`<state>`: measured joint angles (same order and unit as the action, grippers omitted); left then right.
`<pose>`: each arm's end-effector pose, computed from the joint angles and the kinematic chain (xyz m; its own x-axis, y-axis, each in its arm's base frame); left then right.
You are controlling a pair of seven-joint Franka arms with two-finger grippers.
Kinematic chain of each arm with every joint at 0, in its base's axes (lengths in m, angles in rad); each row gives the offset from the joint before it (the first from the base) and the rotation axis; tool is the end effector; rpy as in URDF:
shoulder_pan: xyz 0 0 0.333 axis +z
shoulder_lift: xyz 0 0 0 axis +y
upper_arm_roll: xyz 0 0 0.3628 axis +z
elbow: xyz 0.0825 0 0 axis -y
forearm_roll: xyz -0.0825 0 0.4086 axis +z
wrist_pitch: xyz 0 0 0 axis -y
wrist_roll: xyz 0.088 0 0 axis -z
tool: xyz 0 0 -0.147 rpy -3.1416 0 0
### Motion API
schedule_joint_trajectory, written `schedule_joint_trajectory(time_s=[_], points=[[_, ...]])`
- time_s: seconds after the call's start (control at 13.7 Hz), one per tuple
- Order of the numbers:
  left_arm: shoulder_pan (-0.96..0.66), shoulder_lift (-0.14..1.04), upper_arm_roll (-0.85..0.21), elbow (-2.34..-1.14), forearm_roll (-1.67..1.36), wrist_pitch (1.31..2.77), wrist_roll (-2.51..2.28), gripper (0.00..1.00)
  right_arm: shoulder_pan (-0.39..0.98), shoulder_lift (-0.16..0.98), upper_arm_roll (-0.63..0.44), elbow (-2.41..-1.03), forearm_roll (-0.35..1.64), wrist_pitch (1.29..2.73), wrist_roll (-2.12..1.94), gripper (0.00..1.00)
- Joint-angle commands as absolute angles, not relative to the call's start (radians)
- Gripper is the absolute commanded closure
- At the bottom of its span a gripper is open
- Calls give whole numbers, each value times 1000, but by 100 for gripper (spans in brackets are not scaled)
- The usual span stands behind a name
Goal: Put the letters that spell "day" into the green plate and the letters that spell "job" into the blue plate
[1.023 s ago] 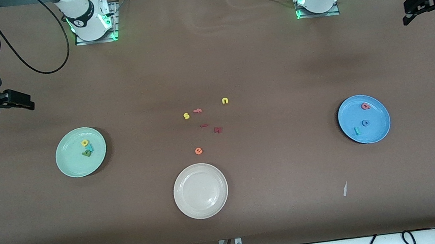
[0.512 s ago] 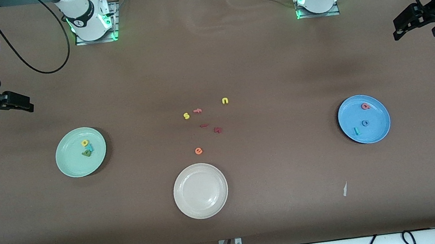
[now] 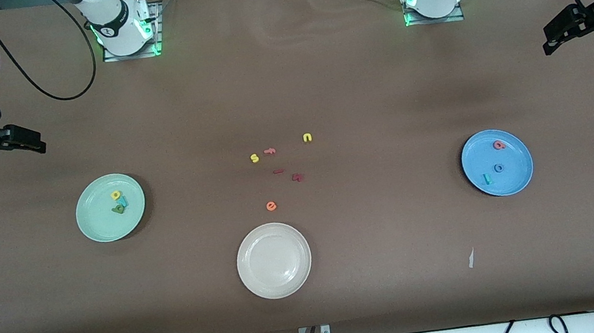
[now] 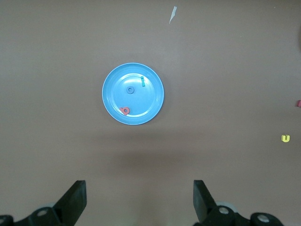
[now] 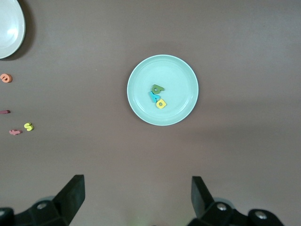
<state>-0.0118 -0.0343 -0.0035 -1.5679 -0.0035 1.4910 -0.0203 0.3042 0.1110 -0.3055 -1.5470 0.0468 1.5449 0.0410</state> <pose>0.5568 -0.0091 0.6454 0.9991 0.0047 -0.0426 0.0049 -1.0000 0.0025 0.6060 0.0154 0.5779 0.9932 -0.0429 -0.1082 -0.0441 -0.9990 -0.0089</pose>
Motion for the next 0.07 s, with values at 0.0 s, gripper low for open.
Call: schedule_joint_trajectory(time_s=[0.0], points=[[-14,-21,0,-1536,21,1466,-31,0,308,89,-301,-1569,31,1554,57,0]])
